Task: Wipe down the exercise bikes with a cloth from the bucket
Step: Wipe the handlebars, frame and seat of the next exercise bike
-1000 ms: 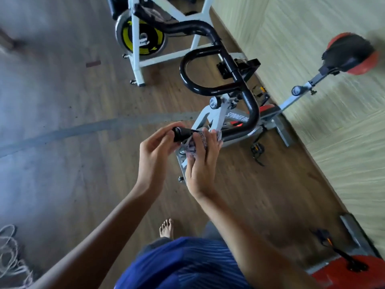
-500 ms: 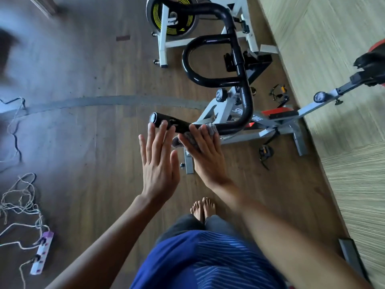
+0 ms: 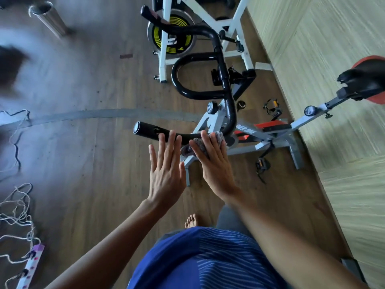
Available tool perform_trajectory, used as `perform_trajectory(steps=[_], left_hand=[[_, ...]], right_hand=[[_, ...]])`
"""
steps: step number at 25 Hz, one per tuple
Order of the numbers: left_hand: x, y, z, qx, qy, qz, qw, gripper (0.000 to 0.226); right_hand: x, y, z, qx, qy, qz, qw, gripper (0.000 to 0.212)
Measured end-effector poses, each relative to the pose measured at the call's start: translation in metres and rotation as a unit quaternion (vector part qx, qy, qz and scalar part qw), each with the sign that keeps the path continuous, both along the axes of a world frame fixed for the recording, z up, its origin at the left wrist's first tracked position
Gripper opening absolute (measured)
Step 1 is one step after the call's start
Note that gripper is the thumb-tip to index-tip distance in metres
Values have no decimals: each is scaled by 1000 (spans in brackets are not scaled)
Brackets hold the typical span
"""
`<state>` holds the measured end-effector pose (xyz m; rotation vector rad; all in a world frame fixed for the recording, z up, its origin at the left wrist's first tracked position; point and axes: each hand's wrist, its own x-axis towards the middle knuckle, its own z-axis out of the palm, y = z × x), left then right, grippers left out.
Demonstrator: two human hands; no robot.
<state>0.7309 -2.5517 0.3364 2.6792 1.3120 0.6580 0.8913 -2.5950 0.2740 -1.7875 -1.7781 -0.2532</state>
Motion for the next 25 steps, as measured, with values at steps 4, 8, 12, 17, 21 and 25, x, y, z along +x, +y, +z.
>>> perform_trajectory(steps=[4, 8, 12, 17, 21, 25], left_hand=[[27, -10, -10, -4, 18, 57, 998, 72], [60, -30, -19, -41, 3, 119, 992, 76], [97, -46, -23, -65, -56, 194, 977, 85], [131, -55, -28, -53, -109, 252, 960, 83], [146, -56, -31, -50, -118, 297, 946, 89], [157, -52, -34, -41, -110, 317, 941, 92]], right_hand=[[38, -6, -3, -11, -9, 83, 996, 88], [82, -3, -3, 0, -11, 185, 983, 85], [125, 8, -1, -23, 16, 279, 960, 85], [165, 29, -2, -43, 40, 386, 921, 78], [191, 49, -1, -78, 60, 433, 896, 82], [215, 75, 2, -122, 75, 483, 864, 88]])
